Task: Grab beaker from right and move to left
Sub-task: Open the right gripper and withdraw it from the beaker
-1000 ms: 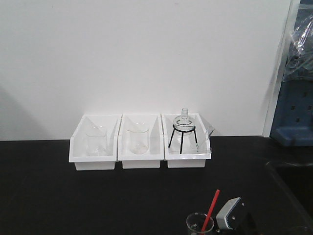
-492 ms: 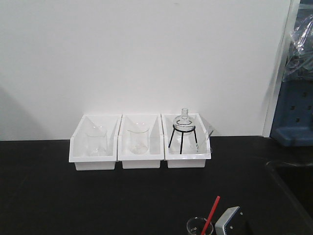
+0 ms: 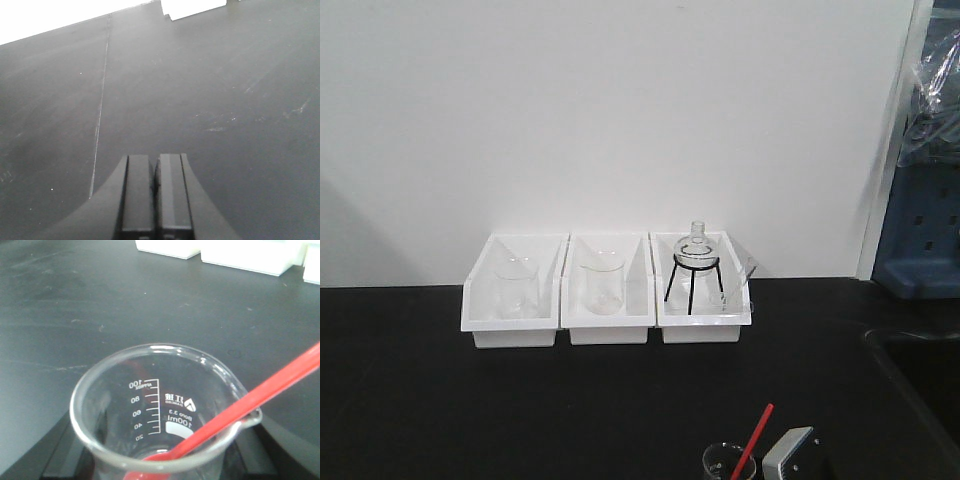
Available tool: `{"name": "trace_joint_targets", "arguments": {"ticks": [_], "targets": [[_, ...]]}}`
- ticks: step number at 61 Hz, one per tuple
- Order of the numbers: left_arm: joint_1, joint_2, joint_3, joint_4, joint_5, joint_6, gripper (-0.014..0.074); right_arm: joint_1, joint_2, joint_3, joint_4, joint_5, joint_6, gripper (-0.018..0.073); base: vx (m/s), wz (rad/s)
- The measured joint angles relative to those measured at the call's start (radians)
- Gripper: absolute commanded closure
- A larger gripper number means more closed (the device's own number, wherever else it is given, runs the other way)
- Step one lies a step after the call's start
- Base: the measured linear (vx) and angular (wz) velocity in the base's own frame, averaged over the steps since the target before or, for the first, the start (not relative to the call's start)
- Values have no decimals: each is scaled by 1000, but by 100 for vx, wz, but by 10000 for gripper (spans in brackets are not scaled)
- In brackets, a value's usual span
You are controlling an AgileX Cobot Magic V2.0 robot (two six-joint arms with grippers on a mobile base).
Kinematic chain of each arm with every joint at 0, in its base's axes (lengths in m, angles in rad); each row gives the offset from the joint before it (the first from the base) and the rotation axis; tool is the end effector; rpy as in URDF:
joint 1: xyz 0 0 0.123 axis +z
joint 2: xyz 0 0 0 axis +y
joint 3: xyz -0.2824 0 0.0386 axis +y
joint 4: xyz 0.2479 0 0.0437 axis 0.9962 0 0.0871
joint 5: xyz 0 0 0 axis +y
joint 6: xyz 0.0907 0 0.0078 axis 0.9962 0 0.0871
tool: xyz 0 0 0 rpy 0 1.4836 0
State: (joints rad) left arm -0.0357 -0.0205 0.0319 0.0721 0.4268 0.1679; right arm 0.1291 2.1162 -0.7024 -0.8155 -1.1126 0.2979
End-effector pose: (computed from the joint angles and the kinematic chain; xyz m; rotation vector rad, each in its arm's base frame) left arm 0.0507 0.0009 0.1654 0.2383 1.9092 0.1615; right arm 0.3151 0.1008 0.0807 -0.7126 1.7744 0.6813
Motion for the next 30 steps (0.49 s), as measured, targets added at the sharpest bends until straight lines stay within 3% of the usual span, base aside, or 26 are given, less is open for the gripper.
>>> {"name": "trace_joint_targets", "arguments": {"ticks": [19, 30], "targets": [[0, 0, 0, 0, 0, 0, 603, 0, 0, 0, 0, 3, -16, -63, 0, 0], [0, 0, 0, 0, 0, 0, 603, 0, 0, 0, 3, 5, -17, -132, 0, 0]]}}
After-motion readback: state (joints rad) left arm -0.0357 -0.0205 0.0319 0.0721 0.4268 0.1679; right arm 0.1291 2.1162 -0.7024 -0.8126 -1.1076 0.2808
